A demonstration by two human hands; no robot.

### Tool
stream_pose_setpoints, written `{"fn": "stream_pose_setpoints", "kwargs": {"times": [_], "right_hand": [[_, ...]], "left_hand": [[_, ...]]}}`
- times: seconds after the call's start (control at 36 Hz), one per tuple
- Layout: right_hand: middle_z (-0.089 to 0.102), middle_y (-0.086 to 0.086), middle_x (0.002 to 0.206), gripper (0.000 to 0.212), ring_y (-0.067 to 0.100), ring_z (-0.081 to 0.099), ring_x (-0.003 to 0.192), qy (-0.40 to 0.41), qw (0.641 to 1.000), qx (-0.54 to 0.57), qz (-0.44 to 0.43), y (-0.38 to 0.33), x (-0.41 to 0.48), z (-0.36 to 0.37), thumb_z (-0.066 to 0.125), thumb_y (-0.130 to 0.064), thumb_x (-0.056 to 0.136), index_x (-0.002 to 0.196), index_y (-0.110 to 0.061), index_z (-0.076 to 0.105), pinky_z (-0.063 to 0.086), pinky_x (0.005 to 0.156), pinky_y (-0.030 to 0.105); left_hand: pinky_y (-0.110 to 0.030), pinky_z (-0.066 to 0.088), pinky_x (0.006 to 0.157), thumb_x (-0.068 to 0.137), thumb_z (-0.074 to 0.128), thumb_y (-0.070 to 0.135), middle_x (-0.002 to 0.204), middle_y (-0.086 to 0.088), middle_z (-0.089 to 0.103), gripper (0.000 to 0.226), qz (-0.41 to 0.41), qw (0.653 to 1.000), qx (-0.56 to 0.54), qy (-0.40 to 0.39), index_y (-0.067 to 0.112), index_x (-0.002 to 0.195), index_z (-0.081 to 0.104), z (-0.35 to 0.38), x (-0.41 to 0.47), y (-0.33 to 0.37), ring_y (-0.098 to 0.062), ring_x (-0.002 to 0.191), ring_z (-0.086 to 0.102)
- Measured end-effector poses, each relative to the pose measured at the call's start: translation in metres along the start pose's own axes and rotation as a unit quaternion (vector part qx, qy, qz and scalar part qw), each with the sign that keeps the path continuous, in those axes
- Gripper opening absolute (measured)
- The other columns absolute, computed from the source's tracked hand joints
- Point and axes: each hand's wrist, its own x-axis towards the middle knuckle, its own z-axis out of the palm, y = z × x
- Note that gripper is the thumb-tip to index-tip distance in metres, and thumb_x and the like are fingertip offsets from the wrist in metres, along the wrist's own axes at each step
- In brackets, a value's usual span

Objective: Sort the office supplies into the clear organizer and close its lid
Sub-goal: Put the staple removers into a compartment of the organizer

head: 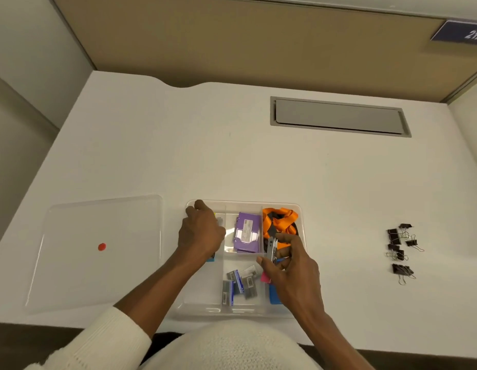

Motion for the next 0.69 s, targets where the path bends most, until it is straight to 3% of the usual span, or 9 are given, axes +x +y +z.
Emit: {"fn": "stream_pose_setpoints", "kwargs": {"times": [0.11,0.22,0.25,0.31,0.36,0.47,0.69], "right_hand": [[0.061,-0.017,0.088,0.058,0.002,0.060,0.071,0.002,1.000,-0.003,-0.007,0.001,0.003,0.000,0.079,-0.044,0.082,0.130,-0.025,0.050,0.056,0.071,0.024],[0.069,-0.008,0.098,0.058,0.005,0.064,0.074,-0.003,1.000,0.004,-0.012,-0.001,0.007,0.001,0.079,-0.042,0.083,0.130,-0.023,0.051,0.060,0.074,0.028],[0.070,-0.006,0.100,0.058,0.008,0.065,0.075,-0.005,1.000,0.007,-0.012,-0.001,0.008,0.001,0.079,-0.042,0.083,0.130,-0.022,0.051,0.061,0.076,0.031],[0.071,-0.002,0.104,0.058,0.011,0.066,0.079,-0.007,1.000,0.011,-0.013,-0.001,0.008,0.001,0.079,-0.040,0.083,0.130,-0.020,0.052,0.063,0.081,0.036],[0.071,-0.001,0.104,0.057,0.012,0.066,0.081,-0.007,1.000,0.014,-0.014,-0.001,0.009,0.001,0.080,-0.039,0.083,0.129,-0.019,0.052,0.063,0.083,0.039],[0.071,0.000,0.107,0.057,0.014,0.066,0.084,-0.009,1.000,0.013,-0.020,-0.001,0.008,0.003,0.080,-0.040,0.083,0.129,-0.019,0.052,0.063,0.084,0.040],[0.069,-0.004,0.103,0.057,0.015,0.067,0.086,-0.015,0.999,0.017,-0.023,0.003,0.008,0.006,0.079,-0.040,0.084,0.130,-0.020,0.051,0.062,0.084,0.039]], "left_hand": [[-0.031,0.047,0.076,0.086,0.082,0.039,0.136,-0.017,0.050,0.074,0.011,0.999,0.025,-0.020,0.007,0.139,0.041,-0.005,0.001,-0.002,-0.032,0.113,0.064],[-0.030,0.050,0.077,0.085,0.084,0.043,0.133,-0.016,0.053,0.073,0.020,0.999,0.039,-0.014,0.007,0.136,0.047,-0.012,-0.001,-0.003,-0.030,0.112,0.065],[-0.028,0.050,0.075,0.084,0.084,0.044,0.129,-0.015,0.056,0.066,0.024,0.999,0.039,-0.009,0.008,0.129,0.051,-0.013,-0.002,-0.003,-0.028,0.107,0.065],[-0.021,0.040,0.059,0.085,0.083,0.046,0.111,-0.012,0.066,0.043,0.036,0.999,0.029,0.012,0.014,0.094,0.055,-0.017,-0.004,-0.006,-0.017,0.082,0.061],[-0.025,0.037,0.055,0.086,0.081,0.047,0.093,-0.010,0.068,0.046,0.037,0.999,0.003,0.039,0.017,0.075,0.048,-0.019,-0.003,-0.009,-0.017,0.074,0.058],[-0.033,0.052,0.067,0.086,0.081,0.049,0.086,-0.007,0.071,0.043,0.046,0.995,-0.053,0.070,0.009,0.090,0.063,-0.020,0.002,-0.009,-0.025,0.077,0.069],[-0.027,0.045,0.070,0.095,0.074,0.030,0.105,-0.006,0.073,0.023,0.107,0.992,-0.048,0.055,0.011,0.105,0.067,0.000,0.010,-0.009,-0.014,0.082,0.059]]}}
